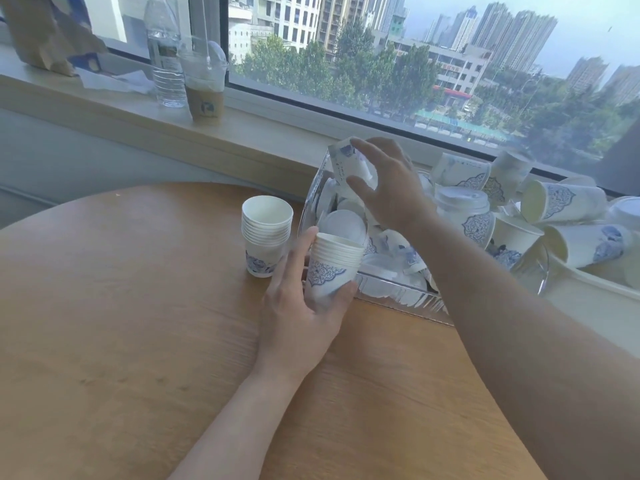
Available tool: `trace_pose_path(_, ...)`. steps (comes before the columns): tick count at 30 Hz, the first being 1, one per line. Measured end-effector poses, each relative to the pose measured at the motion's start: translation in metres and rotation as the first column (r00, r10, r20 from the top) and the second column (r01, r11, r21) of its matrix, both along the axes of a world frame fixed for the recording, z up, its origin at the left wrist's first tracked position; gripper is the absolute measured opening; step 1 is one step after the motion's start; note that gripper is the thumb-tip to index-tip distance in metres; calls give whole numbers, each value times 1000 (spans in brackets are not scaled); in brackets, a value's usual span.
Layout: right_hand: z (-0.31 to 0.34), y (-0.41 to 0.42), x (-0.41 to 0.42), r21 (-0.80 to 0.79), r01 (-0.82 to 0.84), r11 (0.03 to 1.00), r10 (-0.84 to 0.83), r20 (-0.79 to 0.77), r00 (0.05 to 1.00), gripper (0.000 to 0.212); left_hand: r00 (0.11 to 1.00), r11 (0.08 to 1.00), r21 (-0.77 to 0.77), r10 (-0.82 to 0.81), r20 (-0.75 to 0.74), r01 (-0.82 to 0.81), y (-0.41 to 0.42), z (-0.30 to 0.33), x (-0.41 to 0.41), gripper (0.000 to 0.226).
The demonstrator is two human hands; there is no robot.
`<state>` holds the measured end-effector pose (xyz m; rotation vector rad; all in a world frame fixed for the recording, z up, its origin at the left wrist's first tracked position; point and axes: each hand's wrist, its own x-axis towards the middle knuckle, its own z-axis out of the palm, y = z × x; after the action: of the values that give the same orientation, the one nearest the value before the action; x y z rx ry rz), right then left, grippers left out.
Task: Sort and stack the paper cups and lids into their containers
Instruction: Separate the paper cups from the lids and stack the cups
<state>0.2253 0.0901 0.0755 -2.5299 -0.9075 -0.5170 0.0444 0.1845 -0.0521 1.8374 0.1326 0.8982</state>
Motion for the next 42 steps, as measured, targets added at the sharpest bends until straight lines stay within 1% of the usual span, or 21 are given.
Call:
trace_pose_path(4,7,21,16,-122,34,992,-33,9,999,61,1000,1000,-11,-12,5,13,0,-1,0,79)
trace_pose_path(7,8,30,21,-168,54,984,-56,-4,998,58,1000,1000,-11,-8,8,8,0,-1,-1,79)
trace_pose_path(9,9,31,21,-140,58,988,-57,10,998,48,1000,1000,-14,-10,10,10,0,-1,-1,79)
trace_pose_path(12,9,26,18,-40,86,996,-84,35,996,30,1000,1000,-7,-13,9,13,0,0,0,79)
trace_pose_path(17,4,8,14,67,125,990,-132,112,985,25,1000,1000,8,-23,3,23,-2,-1,-1,79)
trace_pose_path(20,4,0,9,107,85,991,-100,141,985,32,999,999,13,-32,7,32,-2,-1,-1,79)
trace_pose_path(22,5,-3,4,126,58,990,-76,144,987,43,999,999,11,-36,4,36,-2,-2,-1,80)
trace_pose_path(25,10,-9,-13,259,34,965,-70,131,989,58,999,999,-4,-36,-4,36,-1,-3,-1,81)
trace_pose_path(27,8,-16,-31,392,6,920,-56,117,992,56,999,999,-5,-35,-7,35,-2,-2,-1,81)
trace_pose_path(29,-3,-26,-54,537,-14,844,-33,78,996,48,999,999,2,-40,-17,40,-4,-1,-1,82)
trace_pose_path(32,-33,-44,-90,710,10,704,62,-75,995,40,997,997,25,-70,-25,70,-7,-1,-1,81)
trace_pose_path(35,-72,-55,-120,819,51,572,181,-187,966,40,992,992,33,-122,-37,123,-7,-2,-1,79)
trace_pose_path(38,-96,-58,-136,909,96,405,248,-211,945,37,987,985,74,-156,-37,158,-9,-3,-2,78)
trace_pose_path(39,-99,-58,-138,923,112,369,251,-214,944,37,986,983,83,-164,-40,167,-10,-4,-1,79)
trace_pose_path(40,-101,-58,-139,927,124,353,252,-222,942,38,985,981,91,-168,-41,171,-10,-4,-1,81)
trace_pose_path(42,-105,-58,-139,923,138,360,258,-241,936,36,983,979,94,-175,-51,179,-10,-6,1,85)
